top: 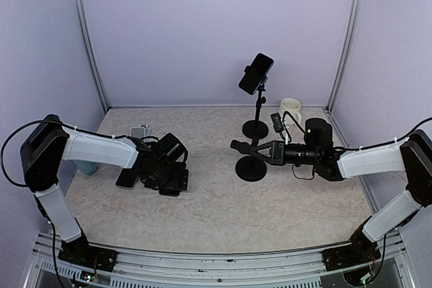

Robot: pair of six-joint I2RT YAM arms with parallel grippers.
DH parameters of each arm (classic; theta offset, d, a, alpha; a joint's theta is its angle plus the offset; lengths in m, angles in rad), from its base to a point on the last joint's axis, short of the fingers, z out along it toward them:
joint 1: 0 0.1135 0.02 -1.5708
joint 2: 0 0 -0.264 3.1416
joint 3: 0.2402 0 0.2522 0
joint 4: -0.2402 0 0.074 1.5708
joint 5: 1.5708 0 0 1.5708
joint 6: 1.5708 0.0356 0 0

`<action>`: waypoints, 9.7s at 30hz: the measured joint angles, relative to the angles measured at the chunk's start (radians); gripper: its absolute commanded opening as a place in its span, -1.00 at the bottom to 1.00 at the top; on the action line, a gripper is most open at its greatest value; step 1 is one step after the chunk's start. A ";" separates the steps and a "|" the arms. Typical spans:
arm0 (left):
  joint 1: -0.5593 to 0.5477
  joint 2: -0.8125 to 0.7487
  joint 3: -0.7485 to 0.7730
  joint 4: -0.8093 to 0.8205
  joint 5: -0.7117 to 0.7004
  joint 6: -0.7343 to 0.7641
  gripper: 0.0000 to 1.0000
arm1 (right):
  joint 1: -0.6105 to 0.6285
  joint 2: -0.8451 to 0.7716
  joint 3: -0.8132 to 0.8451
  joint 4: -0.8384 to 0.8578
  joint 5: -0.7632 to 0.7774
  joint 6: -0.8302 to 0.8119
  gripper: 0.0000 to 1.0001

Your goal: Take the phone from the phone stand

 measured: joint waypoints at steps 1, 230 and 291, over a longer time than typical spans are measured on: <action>-0.002 -0.003 0.000 0.002 -0.002 0.004 0.98 | 0.000 0.001 0.000 0.002 -0.001 0.002 -1.00; -0.163 0.041 0.694 0.167 0.126 0.572 0.98 | -0.198 -0.010 0.410 -0.306 0.009 0.097 -1.00; -0.131 0.273 0.876 0.124 0.339 0.508 -0.69 | -0.137 -0.168 0.238 -0.270 -0.006 0.119 -1.00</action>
